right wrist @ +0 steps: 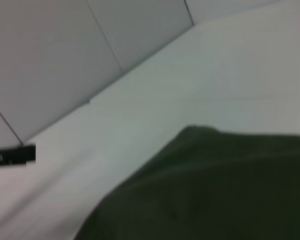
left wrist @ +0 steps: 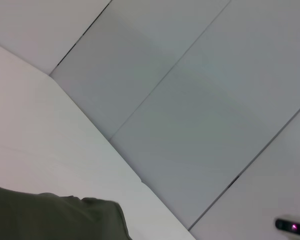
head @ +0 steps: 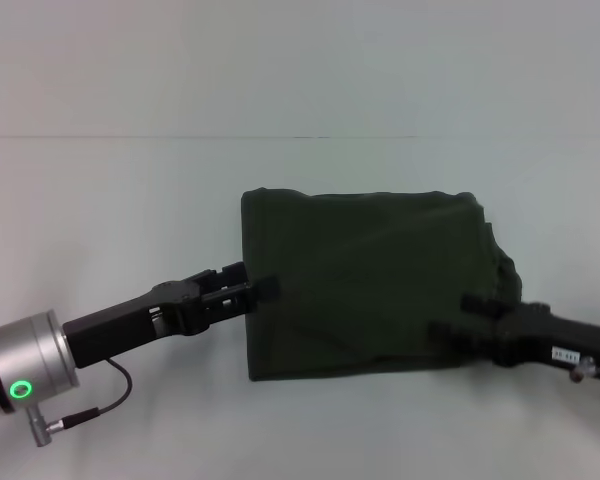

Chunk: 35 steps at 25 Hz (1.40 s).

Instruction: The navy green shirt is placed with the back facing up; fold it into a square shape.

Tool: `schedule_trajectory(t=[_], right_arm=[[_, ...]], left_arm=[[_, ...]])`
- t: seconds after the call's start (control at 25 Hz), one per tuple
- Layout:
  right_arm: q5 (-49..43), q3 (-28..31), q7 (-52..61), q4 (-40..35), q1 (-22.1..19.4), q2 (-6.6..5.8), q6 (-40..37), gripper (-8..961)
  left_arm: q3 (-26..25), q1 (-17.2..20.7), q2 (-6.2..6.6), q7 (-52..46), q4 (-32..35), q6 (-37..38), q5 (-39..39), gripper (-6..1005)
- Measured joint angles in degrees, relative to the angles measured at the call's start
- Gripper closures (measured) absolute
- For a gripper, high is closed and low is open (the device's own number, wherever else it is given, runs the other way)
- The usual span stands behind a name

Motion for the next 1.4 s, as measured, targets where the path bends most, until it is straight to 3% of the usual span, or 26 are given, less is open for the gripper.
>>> schedule_trajectory(t=[0.52,0.76,0.92,1.12,1.4], right_arm=[[-1.7,1.6,-6.0,0.1,-2.4,0.67,-1.2,96],[-1.6,11.2,-14.3,-0.7,-2.8,0.53,-12.9,96],[-1.6,13.8,-18.6,-0.7,-3.5,0.43,-18.0,96],[-2.0,13.4,-26.3,0.8,-5.2,0.73,-22.8,96],[-1.9,10.8,-42.2,8.1,-8.6,1.11,-23.2,97]], left_arm=[[-0.2,-0.4,0.55,-1.2,-1.3,-0.6,0.0,49],[-0.1,-0.8,1.44,-5.8,-1.5,-2.3,0.4,49],[0.4,-1.3,2.68,-11.0,-1.5,-5.7,0.6,49],[0.8,-2.5,3.65,-16.9,-1.6,-12.1,0.7,49],[3.3,-4.1,3.76,-18.8,-2.7,-15.9,0.8,50]])
